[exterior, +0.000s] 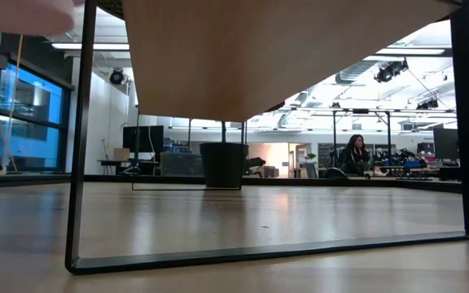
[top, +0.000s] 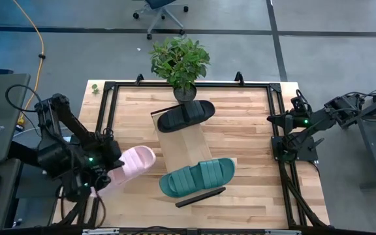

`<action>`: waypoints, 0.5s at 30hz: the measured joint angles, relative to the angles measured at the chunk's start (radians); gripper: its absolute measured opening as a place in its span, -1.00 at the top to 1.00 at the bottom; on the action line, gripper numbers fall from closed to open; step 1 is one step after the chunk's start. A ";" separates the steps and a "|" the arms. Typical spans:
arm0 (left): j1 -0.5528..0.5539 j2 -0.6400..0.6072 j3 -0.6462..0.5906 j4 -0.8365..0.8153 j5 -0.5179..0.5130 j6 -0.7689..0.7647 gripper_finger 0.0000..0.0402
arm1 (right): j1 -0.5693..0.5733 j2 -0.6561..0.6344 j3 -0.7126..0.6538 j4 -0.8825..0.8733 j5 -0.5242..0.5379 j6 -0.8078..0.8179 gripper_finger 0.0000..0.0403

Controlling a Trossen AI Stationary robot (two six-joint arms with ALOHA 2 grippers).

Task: Pick and place slides into the shelf
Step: Put the pink slides on the shelf

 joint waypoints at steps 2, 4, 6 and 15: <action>0.031 -0.007 0.000 0.000 0.005 0.054 1.00 | 0.000 0.000 0.000 0.001 0.000 0.007 0.57; 0.066 -0.015 0.000 -0.001 0.004 0.112 1.00 | 0.000 0.000 0.000 0.002 0.000 0.014 0.57; 0.104 -0.017 0.000 0.000 0.005 0.166 1.00 | 0.000 0.000 0.000 0.002 0.003 0.028 0.57; 0.217 -0.036 0.000 0.000 0.013 0.400 1.00 | 0.000 0.000 0.000 0.002 0.045 0.030 0.57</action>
